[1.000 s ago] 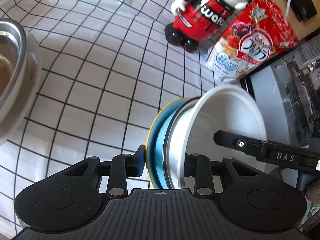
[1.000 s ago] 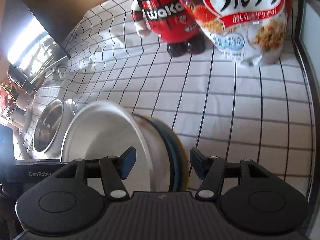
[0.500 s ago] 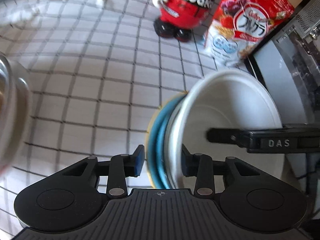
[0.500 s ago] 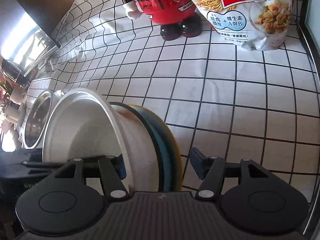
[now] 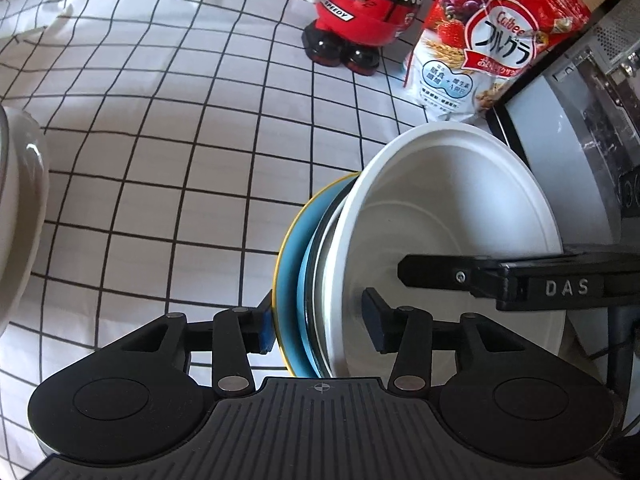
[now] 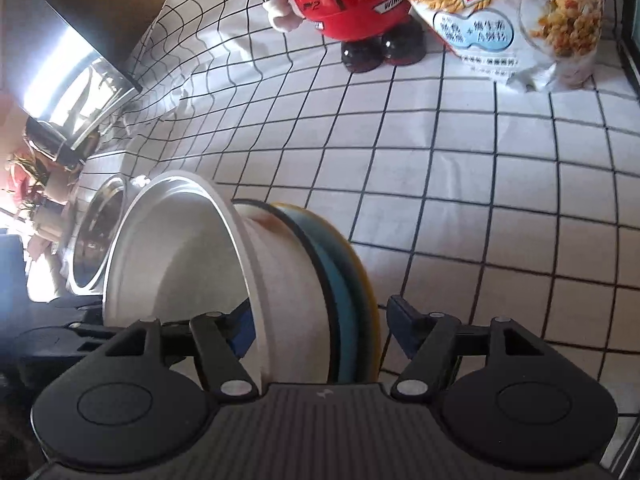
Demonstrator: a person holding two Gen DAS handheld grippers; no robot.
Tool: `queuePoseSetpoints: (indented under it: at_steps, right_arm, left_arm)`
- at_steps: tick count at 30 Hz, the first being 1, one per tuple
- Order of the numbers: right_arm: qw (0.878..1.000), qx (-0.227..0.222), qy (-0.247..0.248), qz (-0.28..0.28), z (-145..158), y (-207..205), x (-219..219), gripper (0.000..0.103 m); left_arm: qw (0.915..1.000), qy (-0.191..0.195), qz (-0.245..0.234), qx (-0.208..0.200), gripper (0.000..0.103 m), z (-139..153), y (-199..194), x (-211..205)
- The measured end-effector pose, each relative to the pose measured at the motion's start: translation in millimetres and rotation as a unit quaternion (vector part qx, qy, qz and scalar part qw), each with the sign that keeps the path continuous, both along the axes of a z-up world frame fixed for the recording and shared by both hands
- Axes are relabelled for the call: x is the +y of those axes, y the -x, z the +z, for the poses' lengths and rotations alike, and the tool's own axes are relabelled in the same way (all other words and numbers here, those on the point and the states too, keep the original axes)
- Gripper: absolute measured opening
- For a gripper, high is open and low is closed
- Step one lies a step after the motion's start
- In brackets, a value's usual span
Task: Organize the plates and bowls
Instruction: 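Lift the stack with both grippers and carry it toward the steel bowl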
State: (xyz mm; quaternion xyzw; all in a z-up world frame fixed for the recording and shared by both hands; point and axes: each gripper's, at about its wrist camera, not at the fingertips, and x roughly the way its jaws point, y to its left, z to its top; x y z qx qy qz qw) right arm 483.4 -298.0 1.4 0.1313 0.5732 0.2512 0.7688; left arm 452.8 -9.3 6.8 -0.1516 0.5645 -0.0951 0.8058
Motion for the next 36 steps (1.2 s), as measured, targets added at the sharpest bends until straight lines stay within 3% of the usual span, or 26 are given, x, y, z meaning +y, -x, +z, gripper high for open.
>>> queuePoseSetpoints:
  at_steps: [9, 16, 22, 36]
  right_arm:
    - [0.998, 0.034, -0.047, -0.008, -5.1, 1.6, -4.1, 0.069]
    - [0.999, 0.03, -0.023, -0.028, 0.9, 6.5, 1.6, 0.068]
    - [0.997, 0.05, -0.034, -0.037, -1.4, 10.8, 2.5, 0.067]
    - [0.998, 0.029, -0.015, -0.048, 49.7, 14.8, 31.5, 0.067]
  left_arm:
    - [0.999, 0.035, 0.015, 0.023, 0.045, -4.7, -1.2, 8.1]
    - [0.9987, 0.017, 0.023, 0.042, 0.046, -1.3, -5.6, 2.7]
    - [0.9987, 0.001, 0.016, 0.048, 0.046, 5.4, -5.5, 5.5]
    - [0.9994, 0.016, -0.005, 0.032, 0.045, 43.2, -10.4, 35.7]
